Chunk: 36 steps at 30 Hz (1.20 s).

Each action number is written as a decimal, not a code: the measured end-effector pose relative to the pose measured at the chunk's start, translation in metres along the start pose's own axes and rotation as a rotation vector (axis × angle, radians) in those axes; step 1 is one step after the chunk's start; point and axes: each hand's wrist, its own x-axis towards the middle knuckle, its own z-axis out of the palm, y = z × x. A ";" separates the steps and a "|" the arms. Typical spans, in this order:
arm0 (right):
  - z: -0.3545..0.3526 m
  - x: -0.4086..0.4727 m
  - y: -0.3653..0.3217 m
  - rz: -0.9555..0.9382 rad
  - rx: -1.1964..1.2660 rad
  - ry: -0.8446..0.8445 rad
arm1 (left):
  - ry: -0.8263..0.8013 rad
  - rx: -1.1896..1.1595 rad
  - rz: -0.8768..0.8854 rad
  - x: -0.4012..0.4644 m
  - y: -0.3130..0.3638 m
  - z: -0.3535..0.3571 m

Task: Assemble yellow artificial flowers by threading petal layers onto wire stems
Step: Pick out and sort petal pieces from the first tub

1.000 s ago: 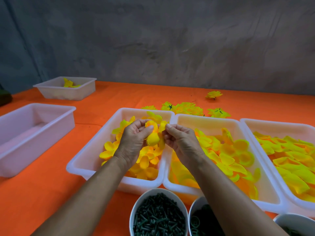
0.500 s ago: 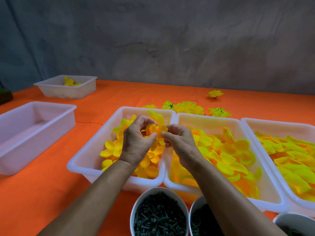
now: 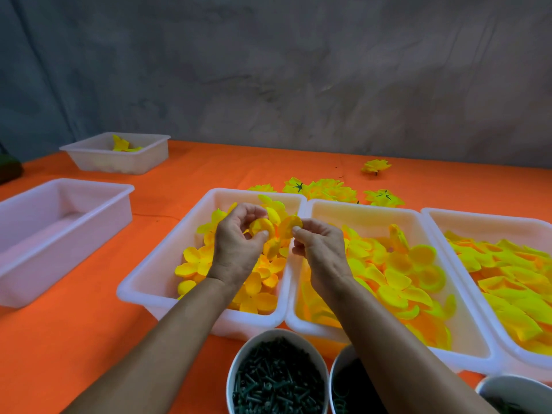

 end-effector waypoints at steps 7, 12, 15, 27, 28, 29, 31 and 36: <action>0.003 -0.003 0.002 -0.177 -0.223 -0.247 | -0.010 -0.146 -0.262 0.000 0.003 -0.004; 0.006 -0.004 0.007 -0.313 -0.341 -0.231 | 0.013 -0.182 -0.442 0.001 0.006 -0.004; 0.005 -0.003 0.007 -0.338 -0.308 -0.198 | 0.119 -0.212 -0.560 0.009 -0.001 -0.014; -0.010 0.005 -0.003 0.048 0.231 0.037 | 0.141 0.328 -0.780 0.015 -0.023 -0.025; -0.009 0.003 -0.003 0.082 0.231 -0.011 | 0.066 0.367 -0.778 0.013 -0.024 -0.022; -0.008 0.003 -0.003 0.112 0.232 -0.049 | -0.015 0.456 -0.757 0.011 -0.024 -0.020; -0.008 0.002 -0.005 0.156 0.240 -0.078 | -0.139 0.722 -0.671 0.011 -0.022 -0.018; -0.010 0.002 -0.006 0.172 0.197 -0.113 | -0.159 0.986 -0.454 0.001 -0.019 -0.011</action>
